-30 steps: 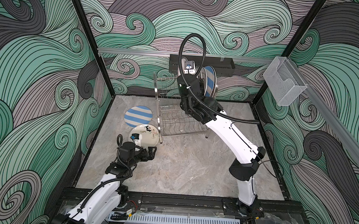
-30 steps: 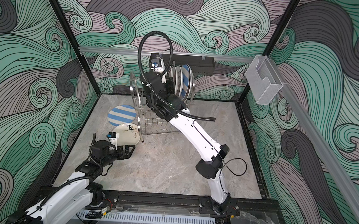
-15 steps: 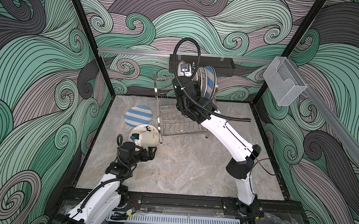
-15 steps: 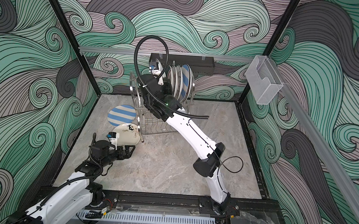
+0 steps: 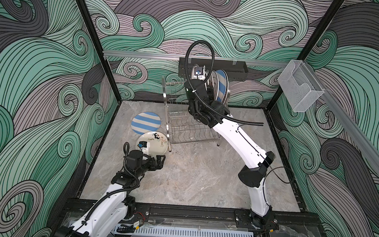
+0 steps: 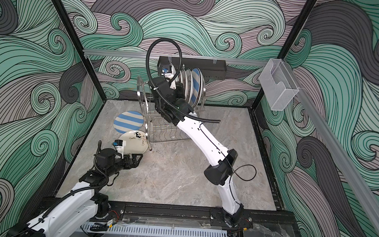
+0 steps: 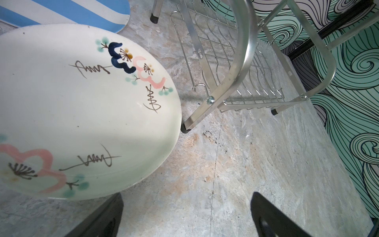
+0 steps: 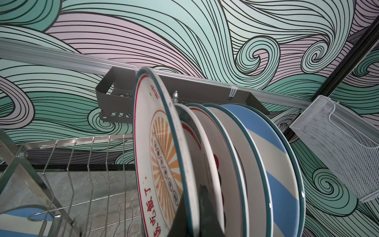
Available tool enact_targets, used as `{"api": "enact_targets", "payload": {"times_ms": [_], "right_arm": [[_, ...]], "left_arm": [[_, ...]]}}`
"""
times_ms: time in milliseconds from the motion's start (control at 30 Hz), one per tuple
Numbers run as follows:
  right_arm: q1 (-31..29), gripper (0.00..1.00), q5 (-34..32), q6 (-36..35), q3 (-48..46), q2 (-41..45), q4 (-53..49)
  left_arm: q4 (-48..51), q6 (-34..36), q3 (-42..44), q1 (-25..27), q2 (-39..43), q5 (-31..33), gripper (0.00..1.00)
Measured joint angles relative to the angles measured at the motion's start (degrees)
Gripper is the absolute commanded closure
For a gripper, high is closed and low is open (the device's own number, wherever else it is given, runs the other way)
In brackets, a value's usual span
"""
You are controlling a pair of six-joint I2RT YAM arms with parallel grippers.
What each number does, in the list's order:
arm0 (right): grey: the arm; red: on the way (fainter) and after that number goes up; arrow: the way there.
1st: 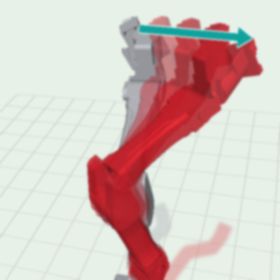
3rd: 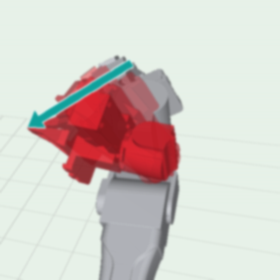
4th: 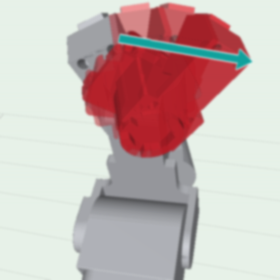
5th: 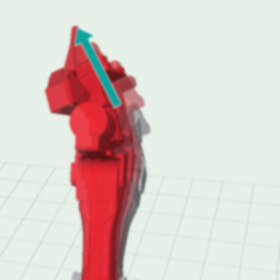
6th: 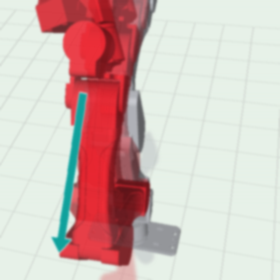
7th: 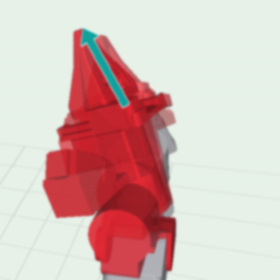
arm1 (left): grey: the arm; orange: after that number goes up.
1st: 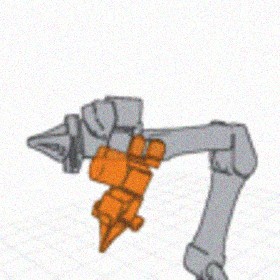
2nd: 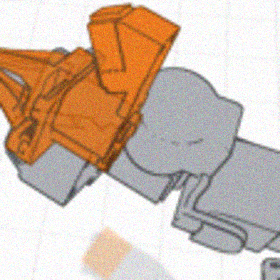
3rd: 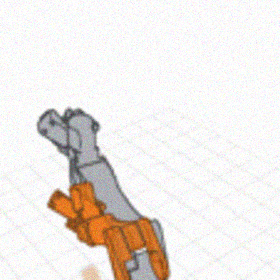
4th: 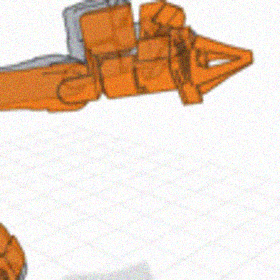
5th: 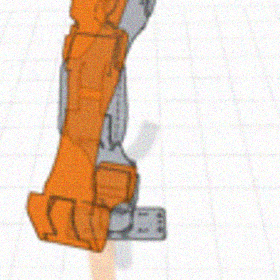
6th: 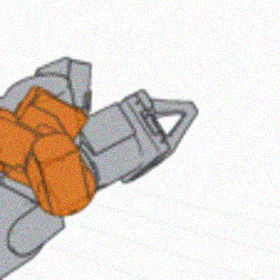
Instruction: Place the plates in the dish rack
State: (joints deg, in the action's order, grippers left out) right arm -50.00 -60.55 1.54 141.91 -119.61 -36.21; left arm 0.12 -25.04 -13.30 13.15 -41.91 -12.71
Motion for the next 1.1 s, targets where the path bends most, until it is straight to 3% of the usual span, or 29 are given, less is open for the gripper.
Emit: {"api": "enact_targets", "payload": {"times_ms": [1100], "right_arm": [[1.1, 1.00, 2.6, 6.8, -1.1, -0.3, -3.3]], "left_arm": [[0.0, 0.0, 0.0, 0.0, 0.0, 0.0, 0.02]]}}
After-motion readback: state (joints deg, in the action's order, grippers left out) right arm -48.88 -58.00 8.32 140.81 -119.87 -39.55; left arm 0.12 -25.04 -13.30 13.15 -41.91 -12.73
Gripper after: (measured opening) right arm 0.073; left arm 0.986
